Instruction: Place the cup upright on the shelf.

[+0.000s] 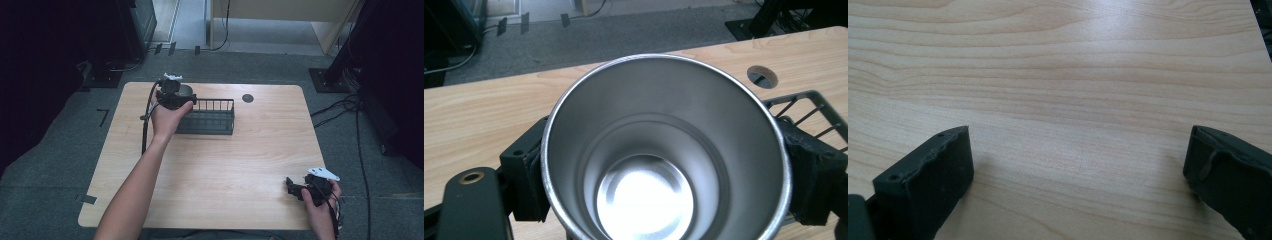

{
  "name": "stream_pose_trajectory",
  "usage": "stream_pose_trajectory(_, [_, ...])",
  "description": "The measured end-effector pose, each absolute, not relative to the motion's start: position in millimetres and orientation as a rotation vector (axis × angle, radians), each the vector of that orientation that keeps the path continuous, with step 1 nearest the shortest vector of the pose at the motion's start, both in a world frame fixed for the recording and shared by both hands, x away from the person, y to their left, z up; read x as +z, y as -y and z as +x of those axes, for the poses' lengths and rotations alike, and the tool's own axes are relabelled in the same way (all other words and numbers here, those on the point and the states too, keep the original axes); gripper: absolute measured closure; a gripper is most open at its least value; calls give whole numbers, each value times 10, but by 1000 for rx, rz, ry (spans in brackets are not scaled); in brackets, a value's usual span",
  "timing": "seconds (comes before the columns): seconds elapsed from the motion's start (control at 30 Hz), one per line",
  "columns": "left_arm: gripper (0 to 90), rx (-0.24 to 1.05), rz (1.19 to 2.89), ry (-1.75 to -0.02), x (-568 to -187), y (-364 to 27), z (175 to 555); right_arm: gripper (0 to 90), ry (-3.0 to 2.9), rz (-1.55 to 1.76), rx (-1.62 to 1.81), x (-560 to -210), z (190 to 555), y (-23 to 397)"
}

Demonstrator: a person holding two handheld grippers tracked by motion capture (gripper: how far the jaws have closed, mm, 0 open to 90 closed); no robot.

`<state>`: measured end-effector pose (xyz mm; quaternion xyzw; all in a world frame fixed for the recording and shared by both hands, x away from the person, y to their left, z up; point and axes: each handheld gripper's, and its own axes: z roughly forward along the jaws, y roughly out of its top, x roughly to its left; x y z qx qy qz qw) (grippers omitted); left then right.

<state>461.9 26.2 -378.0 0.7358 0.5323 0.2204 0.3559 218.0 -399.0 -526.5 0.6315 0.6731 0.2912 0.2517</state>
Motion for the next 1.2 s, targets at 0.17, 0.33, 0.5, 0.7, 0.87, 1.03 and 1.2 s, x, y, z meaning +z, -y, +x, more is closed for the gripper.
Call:
stream_pose_trajectory(0.17, [143,567,1887,-1387,-3858,-269,4627,0,-1831,1718,793,-5265,2180,3990])
stream_pose_trajectory(0.33, [143,581,1896,-1385,-3859,-269,4641,0,-1831,1718,792,-5265,2180,3990])
stream_pose_trajectory(0.5, [143,578,1887,-1399,-3874,-284,4671,0,-1831,1718,792,-5265,2180,3990])
stream_pose_trajectory(0.7, [143,580,1887,-1396,-3880,-282,4675,0,-1831,1718,792,-5265,2180,3991])
stream_pose_trajectory(0.87, [143,577,1886,-1399,-3879,-289,4686,0,-1831,1718,792,-5265,2180,3990])
stream_pose_trajectory(1.03, [144,576,1879,-1410,-3884,-315,4716,0,-1831,1718,792,-5265,2180,3990])
stream_pose_trajectory(1.2, [143,571,1896,-1409,-3925,-311,4707,0,-1831,1718,792,-5265,2180,3991])
